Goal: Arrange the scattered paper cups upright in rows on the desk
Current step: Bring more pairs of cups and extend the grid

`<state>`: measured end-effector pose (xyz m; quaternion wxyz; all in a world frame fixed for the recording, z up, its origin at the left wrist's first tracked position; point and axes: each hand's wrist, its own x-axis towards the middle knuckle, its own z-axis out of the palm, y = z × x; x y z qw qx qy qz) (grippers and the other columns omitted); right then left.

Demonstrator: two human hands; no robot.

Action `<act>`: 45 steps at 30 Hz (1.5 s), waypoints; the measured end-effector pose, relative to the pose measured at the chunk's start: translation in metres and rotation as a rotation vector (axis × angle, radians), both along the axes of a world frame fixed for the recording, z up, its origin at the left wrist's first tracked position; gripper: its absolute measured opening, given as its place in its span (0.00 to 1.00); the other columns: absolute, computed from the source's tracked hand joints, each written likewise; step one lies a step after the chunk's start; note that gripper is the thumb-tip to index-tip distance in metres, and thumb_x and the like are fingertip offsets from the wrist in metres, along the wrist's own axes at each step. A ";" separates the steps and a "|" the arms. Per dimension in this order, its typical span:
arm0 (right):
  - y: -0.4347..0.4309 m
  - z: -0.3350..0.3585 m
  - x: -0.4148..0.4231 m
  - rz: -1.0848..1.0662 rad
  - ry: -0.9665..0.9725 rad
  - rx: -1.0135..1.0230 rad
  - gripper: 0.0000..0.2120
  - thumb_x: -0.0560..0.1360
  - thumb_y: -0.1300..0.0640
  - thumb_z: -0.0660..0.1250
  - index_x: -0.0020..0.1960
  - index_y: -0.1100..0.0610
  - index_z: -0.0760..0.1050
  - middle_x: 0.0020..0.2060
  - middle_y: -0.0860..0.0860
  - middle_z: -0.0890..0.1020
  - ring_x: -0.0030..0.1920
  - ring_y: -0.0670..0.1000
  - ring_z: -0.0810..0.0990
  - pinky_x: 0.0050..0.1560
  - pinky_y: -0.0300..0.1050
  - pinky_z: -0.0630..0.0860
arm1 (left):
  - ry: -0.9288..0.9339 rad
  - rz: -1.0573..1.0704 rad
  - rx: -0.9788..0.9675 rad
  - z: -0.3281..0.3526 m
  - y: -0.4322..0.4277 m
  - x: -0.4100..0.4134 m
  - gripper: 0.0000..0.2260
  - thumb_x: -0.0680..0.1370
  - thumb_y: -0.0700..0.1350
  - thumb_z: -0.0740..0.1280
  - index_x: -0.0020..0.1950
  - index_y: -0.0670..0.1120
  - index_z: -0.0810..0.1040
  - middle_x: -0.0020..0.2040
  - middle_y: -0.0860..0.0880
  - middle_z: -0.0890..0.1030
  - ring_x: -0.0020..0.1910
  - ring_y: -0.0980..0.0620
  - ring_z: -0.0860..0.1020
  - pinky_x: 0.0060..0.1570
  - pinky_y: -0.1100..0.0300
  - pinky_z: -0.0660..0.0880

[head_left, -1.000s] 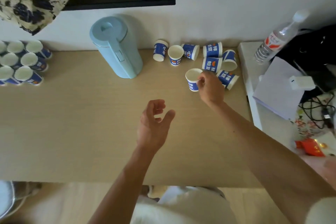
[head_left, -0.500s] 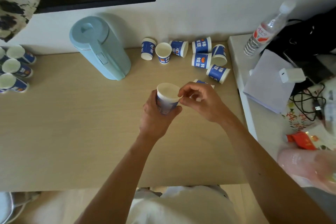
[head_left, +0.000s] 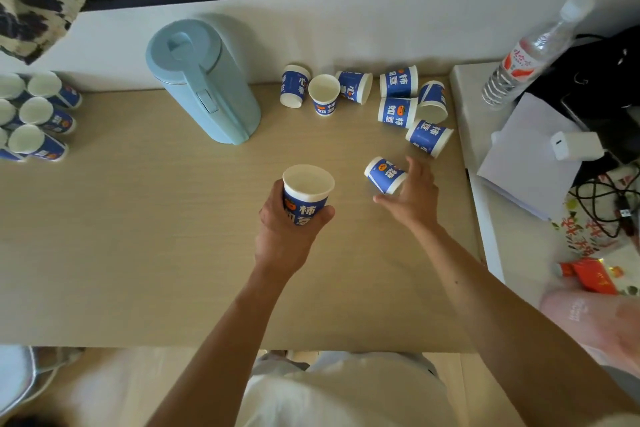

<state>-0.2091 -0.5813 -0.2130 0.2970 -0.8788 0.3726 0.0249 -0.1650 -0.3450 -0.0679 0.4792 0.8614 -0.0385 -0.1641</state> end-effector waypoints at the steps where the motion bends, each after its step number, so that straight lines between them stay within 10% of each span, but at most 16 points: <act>1: 0.000 -0.004 0.000 -0.009 -0.002 -0.005 0.49 0.65 0.47 0.81 0.77 0.58 0.61 0.73 0.55 0.70 0.71 0.59 0.69 0.67 0.56 0.68 | -0.002 0.004 0.003 0.000 0.002 0.000 0.23 0.68 0.46 0.81 0.57 0.55 0.74 0.50 0.59 0.82 0.49 0.63 0.80 0.46 0.64 0.78; 26: 0.033 -0.006 -0.010 0.024 -0.301 0.047 0.32 0.63 0.51 0.82 0.62 0.57 0.73 0.57 0.52 0.77 0.59 0.58 0.77 0.58 0.59 0.75 | 0.016 0.065 0.002 -0.004 0.024 -0.012 0.25 0.69 0.48 0.81 0.62 0.51 0.76 0.52 0.56 0.83 0.50 0.57 0.82 0.47 0.60 0.79; 30: 0.038 -0.009 -0.008 -0.003 -0.393 0.145 0.33 0.63 0.51 0.82 0.62 0.54 0.72 0.56 0.49 0.79 0.55 0.54 0.80 0.58 0.59 0.77 | -0.017 0.125 -0.011 -0.004 0.030 -0.014 0.27 0.68 0.46 0.81 0.61 0.53 0.73 0.50 0.61 0.81 0.47 0.69 0.79 0.42 0.73 0.75; 39: 0.084 0.041 0.007 0.022 -0.564 0.335 0.30 0.64 0.53 0.82 0.62 0.50 0.73 0.54 0.45 0.82 0.54 0.46 0.81 0.57 0.47 0.79 | -0.087 0.242 -0.094 0.008 0.056 -0.008 0.28 0.67 0.46 0.81 0.61 0.58 0.71 0.50 0.71 0.79 0.48 0.68 0.79 0.42 0.74 0.74; 45: 0.153 0.082 0.017 0.083 -0.673 0.453 0.26 0.66 0.57 0.81 0.61 0.47 0.75 0.53 0.42 0.82 0.52 0.45 0.82 0.51 0.33 0.76 | -0.166 0.297 -0.125 0.020 0.112 -0.007 0.29 0.68 0.47 0.81 0.66 0.51 0.75 0.58 0.55 0.78 0.53 0.60 0.79 0.49 0.65 0.76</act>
